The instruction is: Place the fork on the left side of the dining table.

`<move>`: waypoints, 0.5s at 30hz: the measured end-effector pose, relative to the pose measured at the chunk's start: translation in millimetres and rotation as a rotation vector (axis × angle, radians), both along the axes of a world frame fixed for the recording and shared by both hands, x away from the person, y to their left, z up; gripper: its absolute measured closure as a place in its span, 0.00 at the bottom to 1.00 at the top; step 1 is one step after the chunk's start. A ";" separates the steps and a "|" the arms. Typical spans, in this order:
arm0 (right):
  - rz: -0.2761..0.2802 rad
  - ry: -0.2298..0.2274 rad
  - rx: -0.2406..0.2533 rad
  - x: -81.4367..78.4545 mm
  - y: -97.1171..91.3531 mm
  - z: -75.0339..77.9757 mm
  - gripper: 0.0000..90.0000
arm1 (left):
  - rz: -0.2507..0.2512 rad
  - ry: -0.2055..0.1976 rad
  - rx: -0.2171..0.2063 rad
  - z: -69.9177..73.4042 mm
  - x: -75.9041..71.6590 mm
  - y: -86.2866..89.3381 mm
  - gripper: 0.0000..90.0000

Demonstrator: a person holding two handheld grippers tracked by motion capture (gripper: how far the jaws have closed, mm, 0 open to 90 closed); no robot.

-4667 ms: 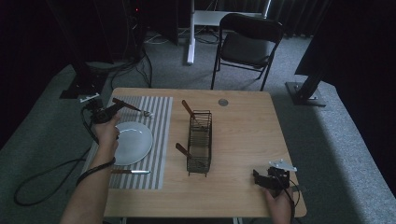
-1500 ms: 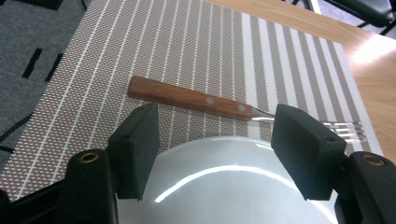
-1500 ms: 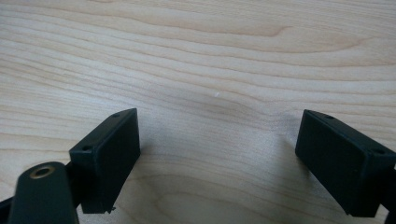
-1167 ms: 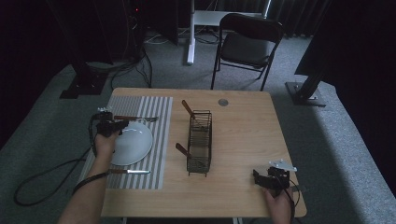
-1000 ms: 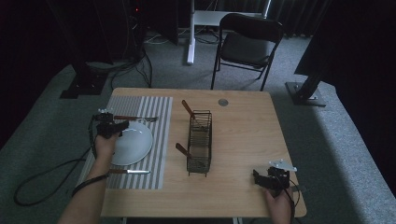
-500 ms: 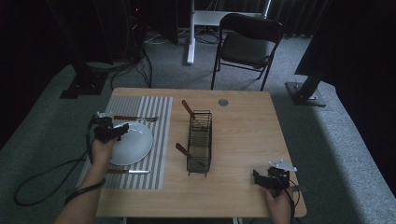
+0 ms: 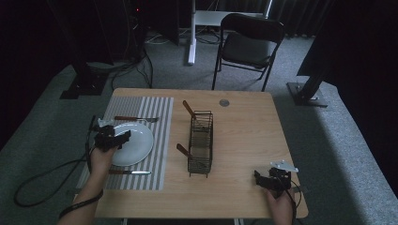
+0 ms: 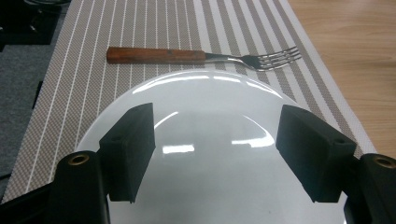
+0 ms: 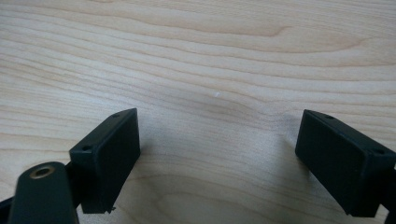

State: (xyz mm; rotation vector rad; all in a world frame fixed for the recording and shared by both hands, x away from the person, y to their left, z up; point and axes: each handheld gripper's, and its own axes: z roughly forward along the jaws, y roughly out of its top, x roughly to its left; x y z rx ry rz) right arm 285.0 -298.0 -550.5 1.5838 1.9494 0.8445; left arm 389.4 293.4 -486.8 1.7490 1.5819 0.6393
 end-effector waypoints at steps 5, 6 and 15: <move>0.000 0.000 0.000 0.0 0.0 0.0 0.15 | 0.000 -0.010 -0.016 -0.8 -10.8 -0.5 0.32; 0.000 0.000 0.000 0.0 0.0 0.0 0.15 | 0.004 -0.014 -0.019 -0.8 -13.5 -0.5 0.30; 0.000 0.001 0.000 0.0 0.0 0.0 0.15 | 0.000 -0.047 -0.095 -6.0 -31.8 4.4 0.20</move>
